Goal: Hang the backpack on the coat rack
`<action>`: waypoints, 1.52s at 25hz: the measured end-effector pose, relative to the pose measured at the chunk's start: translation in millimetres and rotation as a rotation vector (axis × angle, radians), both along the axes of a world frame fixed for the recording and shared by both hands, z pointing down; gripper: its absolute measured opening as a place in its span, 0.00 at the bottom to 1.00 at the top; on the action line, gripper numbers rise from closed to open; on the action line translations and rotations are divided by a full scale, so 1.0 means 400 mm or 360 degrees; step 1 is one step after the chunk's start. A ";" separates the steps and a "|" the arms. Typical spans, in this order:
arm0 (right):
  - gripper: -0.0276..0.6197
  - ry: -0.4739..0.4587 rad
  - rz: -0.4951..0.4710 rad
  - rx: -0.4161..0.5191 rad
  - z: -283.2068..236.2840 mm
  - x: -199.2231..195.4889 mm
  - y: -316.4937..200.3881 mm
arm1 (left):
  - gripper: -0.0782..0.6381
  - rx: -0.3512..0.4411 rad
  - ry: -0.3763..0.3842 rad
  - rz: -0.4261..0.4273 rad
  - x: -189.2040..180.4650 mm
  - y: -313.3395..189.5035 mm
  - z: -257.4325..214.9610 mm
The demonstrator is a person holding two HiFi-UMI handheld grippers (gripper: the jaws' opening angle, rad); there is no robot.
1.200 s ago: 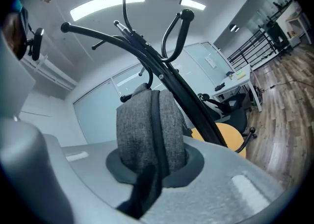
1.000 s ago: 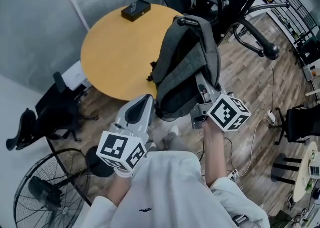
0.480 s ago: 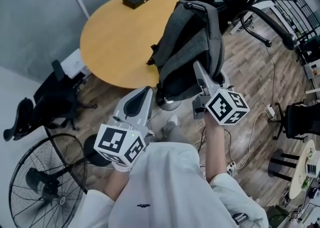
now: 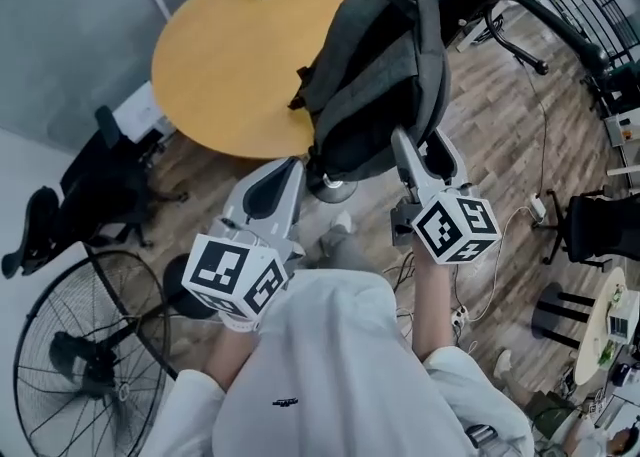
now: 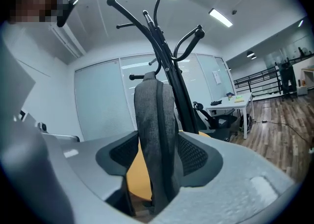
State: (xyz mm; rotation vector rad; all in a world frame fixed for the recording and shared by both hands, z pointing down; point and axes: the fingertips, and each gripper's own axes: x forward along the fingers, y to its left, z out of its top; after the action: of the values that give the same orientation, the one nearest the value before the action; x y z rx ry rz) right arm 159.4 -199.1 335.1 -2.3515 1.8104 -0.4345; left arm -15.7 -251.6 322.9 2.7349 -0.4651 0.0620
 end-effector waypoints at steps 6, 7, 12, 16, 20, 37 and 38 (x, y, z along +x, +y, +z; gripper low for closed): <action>0.41 0.0148 0.0000 -0.0034 -0.028 -0.037 0.059 | 0.13 -0.0004 0.0005 -0.0021 -0.023 -0.003 0.015; 0.42 0.0175 -0.0003 -0.0043 -0.030 -0.043 0.068 | 0.13 -0.0005 -0.0002 -0.0022 -0.026 -0.003 0.020; 0.41 0.0271 -0.0017 -0.0098 -0.029 -0.070 0.119 | 0.13 0.0019 0.0009 -0.0028 -0.045 0.002 0.020; 0.39 0.0388 -0.0021 -0.0141 -0.023 -0.093 0.149 | 0.13 0.0055 0.0025 -0.0063 -0.068 -0.002 0.023; 0.32 0.0402 -0.0018 -0.0146 -0.010 -0.098 0.168 | 0.13 0.0155 0.0006 -0.0118 -0.084 -0.003 0.034; 0.05 0.0378 0.0033 -0.0051 0.036 -0.099 0.202 | 0.13 0.0285 -0.0004 -0.0276 -0.153 0.006 0.026; 0.05 0.0373 0.0030 -0.0046 0.036 -0.102 0.199 | 0.13 0.0287 -0.0004 -0.0283 -0.157 0.006 0.026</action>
State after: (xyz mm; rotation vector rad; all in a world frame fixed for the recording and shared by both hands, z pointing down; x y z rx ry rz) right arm 118.7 -119.6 349.4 -2.5293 1.8866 -0.1900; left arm -78.5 -249.1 333.3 2.8548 -0.7454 -0.0234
